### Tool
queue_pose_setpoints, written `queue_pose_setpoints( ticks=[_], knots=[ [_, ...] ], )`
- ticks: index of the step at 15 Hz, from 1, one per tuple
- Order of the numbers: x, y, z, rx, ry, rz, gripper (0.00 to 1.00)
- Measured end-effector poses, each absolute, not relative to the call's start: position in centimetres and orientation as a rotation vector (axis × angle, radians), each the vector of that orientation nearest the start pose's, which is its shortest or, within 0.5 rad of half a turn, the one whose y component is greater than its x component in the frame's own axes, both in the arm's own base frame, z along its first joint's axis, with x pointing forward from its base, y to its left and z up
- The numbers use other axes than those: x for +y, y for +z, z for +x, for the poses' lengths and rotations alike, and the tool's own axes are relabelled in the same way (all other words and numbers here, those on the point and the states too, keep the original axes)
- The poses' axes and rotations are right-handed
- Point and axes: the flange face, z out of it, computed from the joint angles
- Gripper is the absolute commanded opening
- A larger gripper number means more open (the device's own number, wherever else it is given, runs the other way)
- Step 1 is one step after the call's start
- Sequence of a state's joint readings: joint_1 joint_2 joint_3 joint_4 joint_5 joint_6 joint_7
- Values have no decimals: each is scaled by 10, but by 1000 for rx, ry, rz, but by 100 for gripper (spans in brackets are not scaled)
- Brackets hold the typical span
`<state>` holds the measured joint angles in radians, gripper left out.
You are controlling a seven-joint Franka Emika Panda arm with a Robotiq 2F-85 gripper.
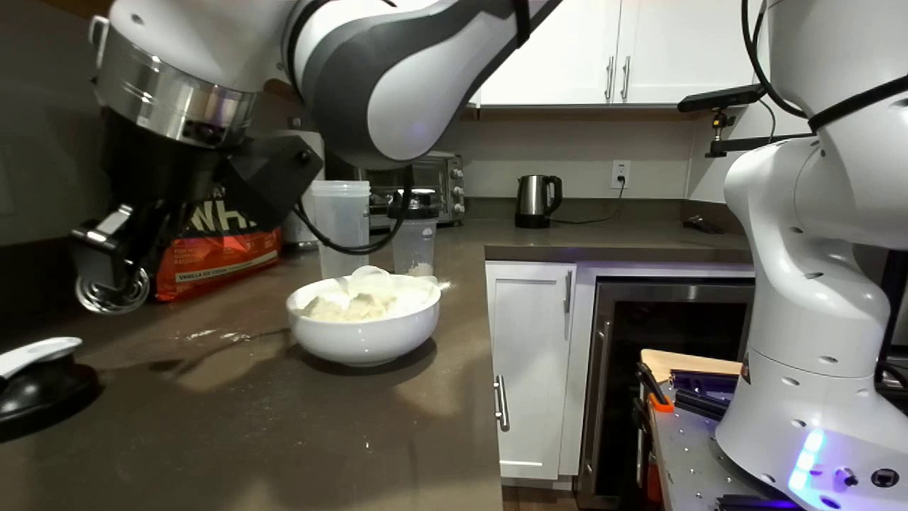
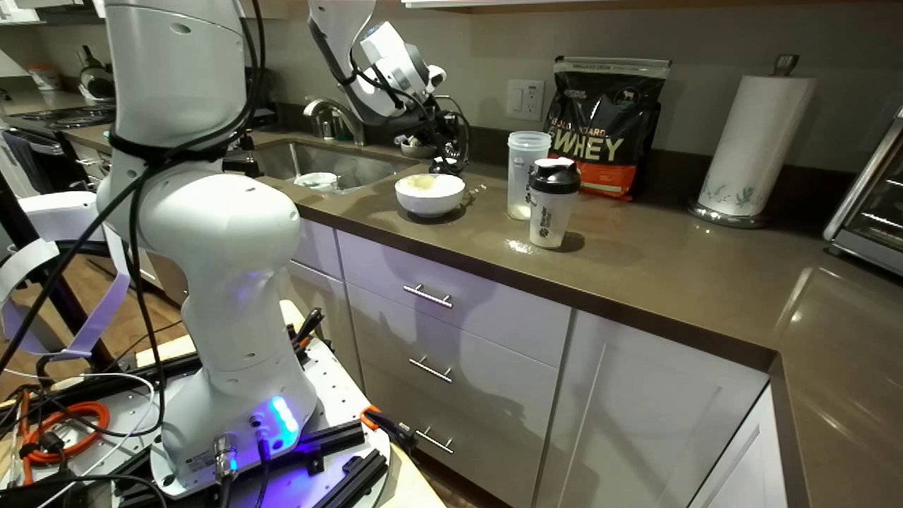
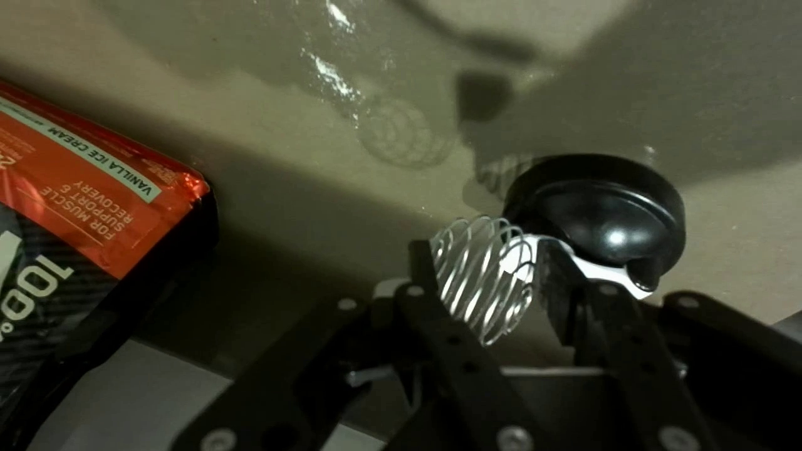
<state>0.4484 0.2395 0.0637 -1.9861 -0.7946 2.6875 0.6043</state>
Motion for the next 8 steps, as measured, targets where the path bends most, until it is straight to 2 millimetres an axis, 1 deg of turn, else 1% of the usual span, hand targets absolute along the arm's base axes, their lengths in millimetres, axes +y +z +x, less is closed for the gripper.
queue_pose_setpoints(
  ticks=[3, 8],
  knots=[
    [322, 394, 532, -835, -1029, -3044, 44],
    [314, 406, 523, -820, -1047, -3043, 47]
  ],
)
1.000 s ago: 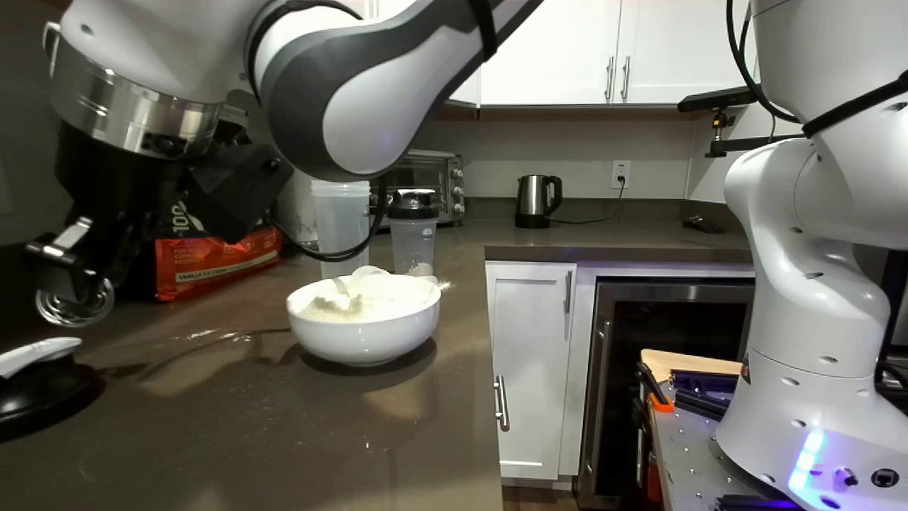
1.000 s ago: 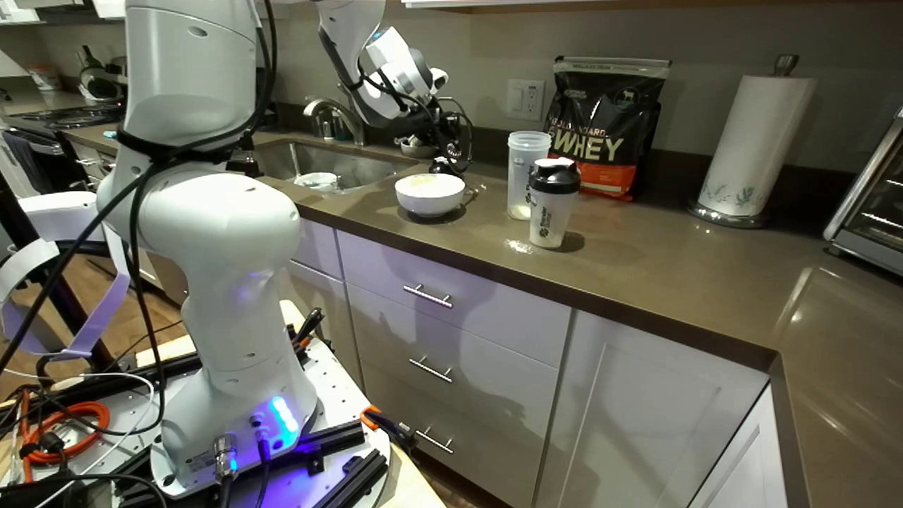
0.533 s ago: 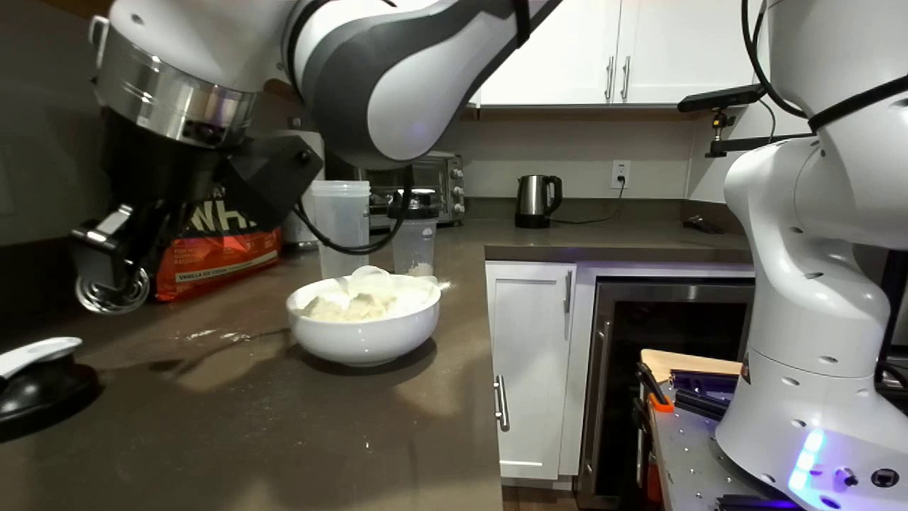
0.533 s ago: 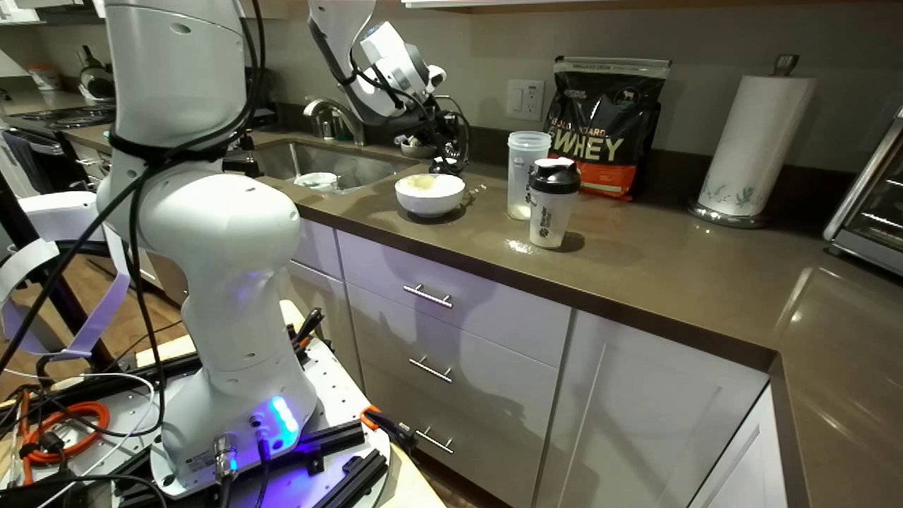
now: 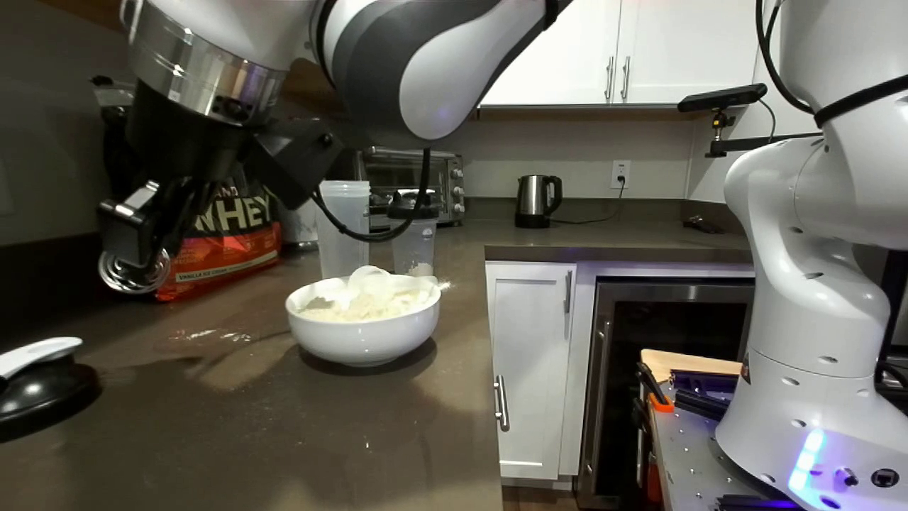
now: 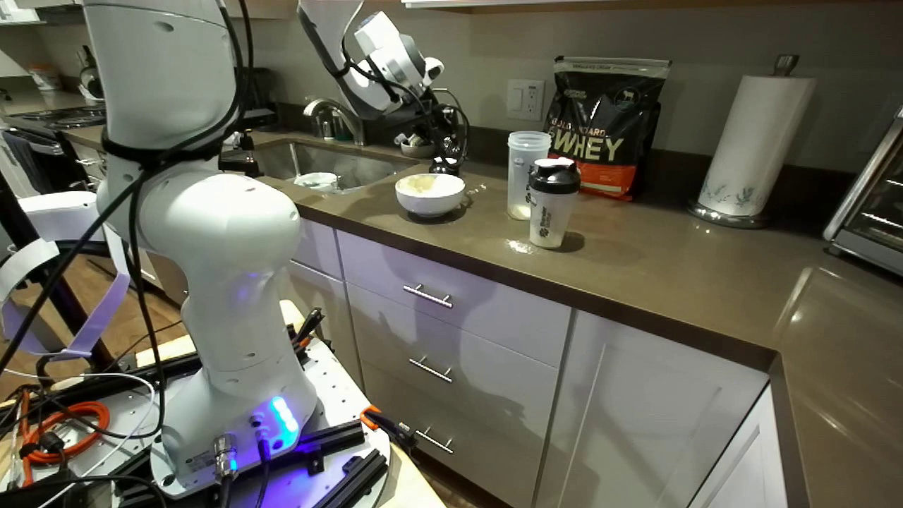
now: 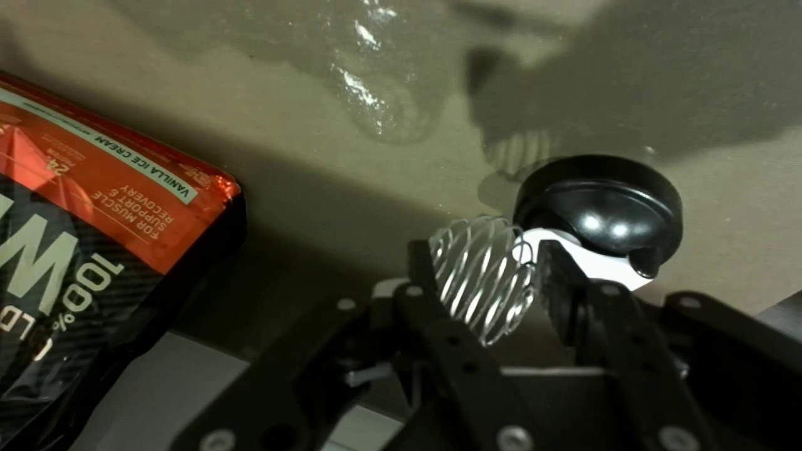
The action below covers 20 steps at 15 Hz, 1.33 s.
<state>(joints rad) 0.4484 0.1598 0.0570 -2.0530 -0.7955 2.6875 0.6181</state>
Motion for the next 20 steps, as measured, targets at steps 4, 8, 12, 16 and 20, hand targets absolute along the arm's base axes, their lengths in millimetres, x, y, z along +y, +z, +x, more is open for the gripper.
queue_pose_setpoints(
  ticks=[4, 8, 12, 16, 20],
  knots=[
    [306, 417, 519, -803, -1069, -3043, 48],
    [298, 429, 515, -783, -1093, -3044, 49],
    [290, 438, 512, -763, -1109, -3052, 52],
    [284, 449, 510, -744, -1126, -3062, 52],
    [276, 460, 508, -716, -1135, -3089, 52]
  ],
)
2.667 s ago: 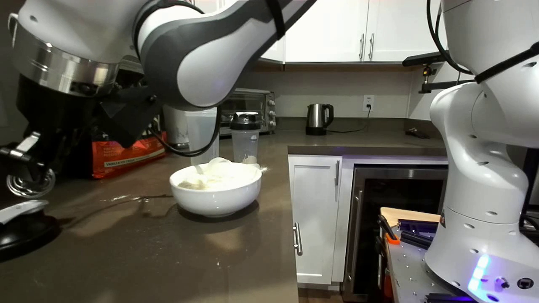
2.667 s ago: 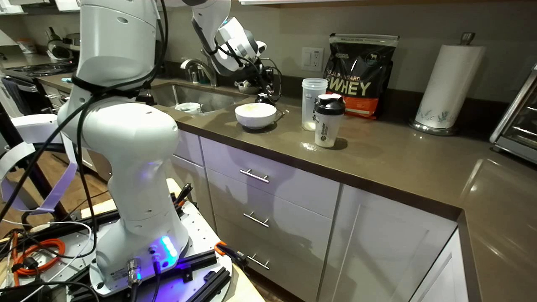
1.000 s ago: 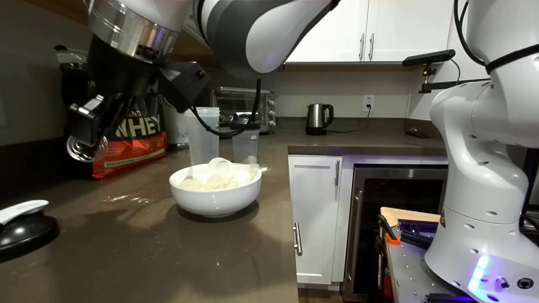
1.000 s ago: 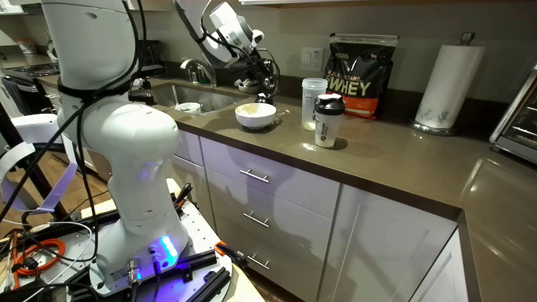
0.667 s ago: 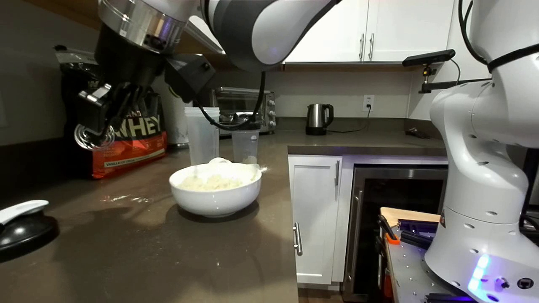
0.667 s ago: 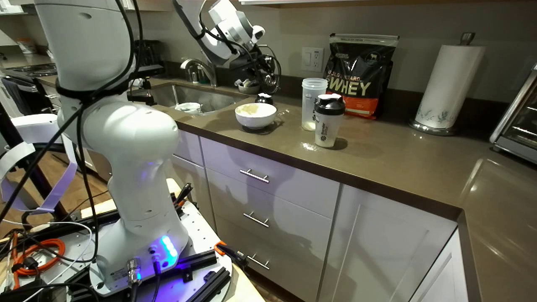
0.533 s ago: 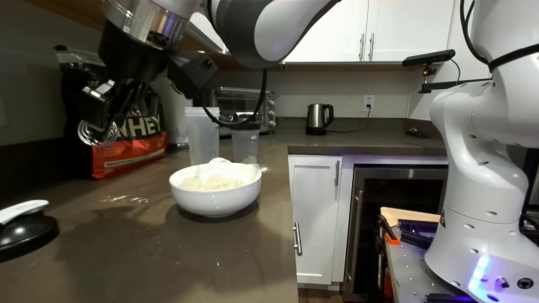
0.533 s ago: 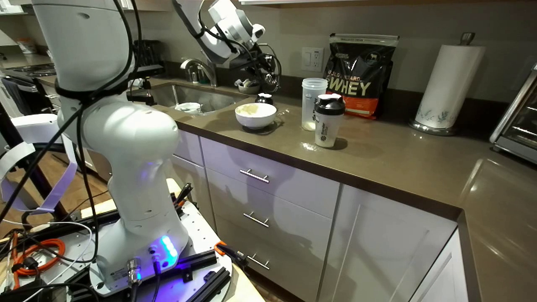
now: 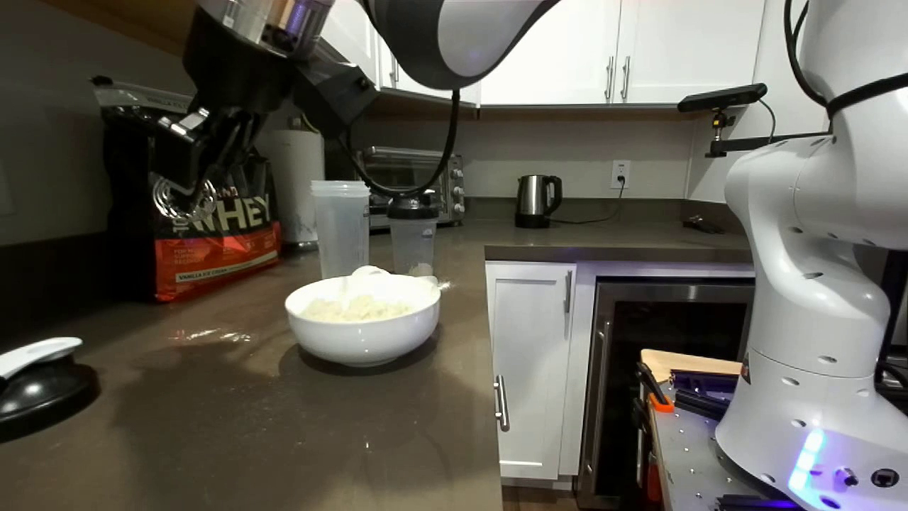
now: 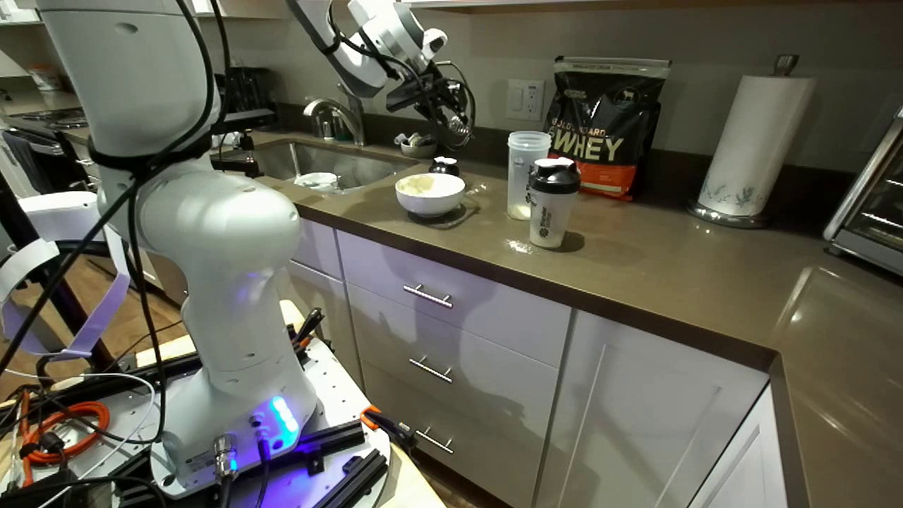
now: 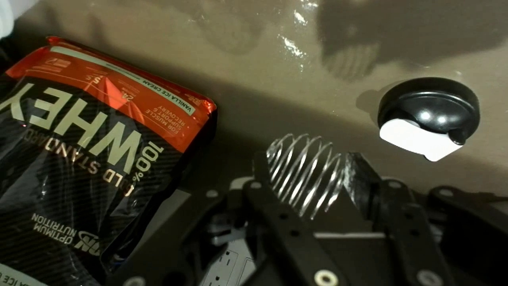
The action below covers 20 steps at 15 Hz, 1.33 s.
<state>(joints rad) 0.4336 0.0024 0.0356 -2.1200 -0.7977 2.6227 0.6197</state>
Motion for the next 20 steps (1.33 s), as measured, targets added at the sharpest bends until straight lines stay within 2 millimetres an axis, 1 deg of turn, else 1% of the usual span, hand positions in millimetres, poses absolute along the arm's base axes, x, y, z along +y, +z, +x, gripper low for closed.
queue_pose_setpoints(
  ticks=[1, 5, 10, 16, 20],
  knots=[
    [274, 463, 508, -707, -1139, -3095, 51],
    [261, 472, 509, -667, -1148, -3123, 53],
    [247, 483, 507, -624, -1172, -3137, 52],
    [225, 499, 504, -543, -1188, -3178, 51],
    [212, 507, 500, -459, -1165, -3211, 52]
  ],
)
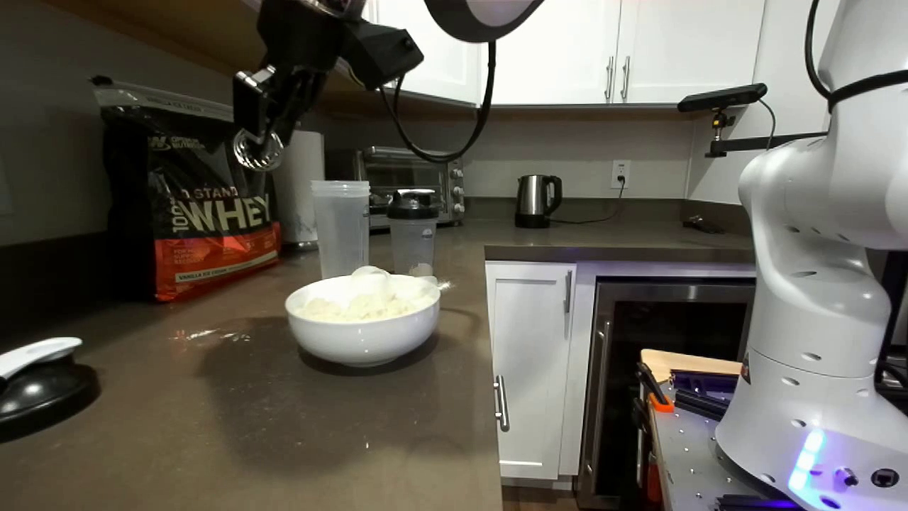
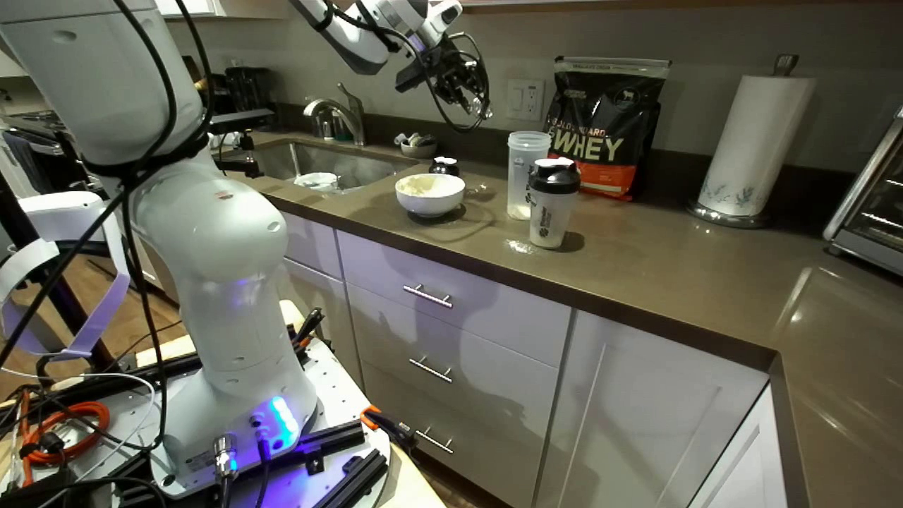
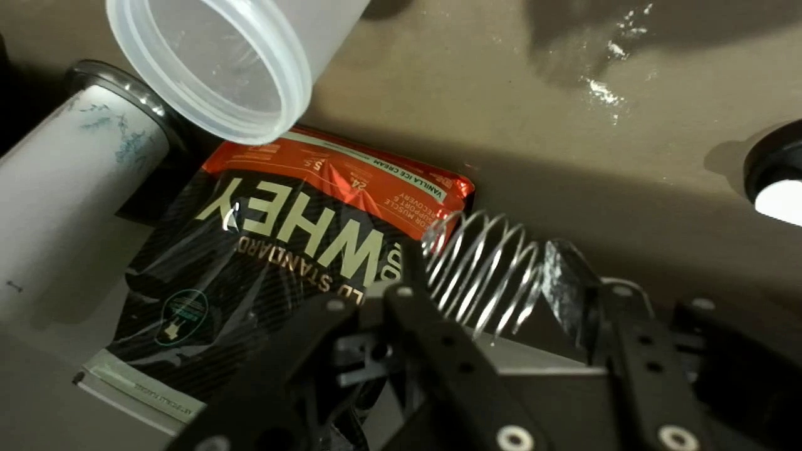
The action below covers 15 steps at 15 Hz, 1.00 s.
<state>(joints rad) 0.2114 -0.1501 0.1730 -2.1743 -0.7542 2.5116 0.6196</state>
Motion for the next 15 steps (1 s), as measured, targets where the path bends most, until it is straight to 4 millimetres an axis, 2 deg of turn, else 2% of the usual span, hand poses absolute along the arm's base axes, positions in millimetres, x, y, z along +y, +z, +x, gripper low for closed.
queue_pose_setpoints(
  ticks=[15],
  knots=[
    [176, 530, 481, -228, -1111, -3270, 53]
  ],
)
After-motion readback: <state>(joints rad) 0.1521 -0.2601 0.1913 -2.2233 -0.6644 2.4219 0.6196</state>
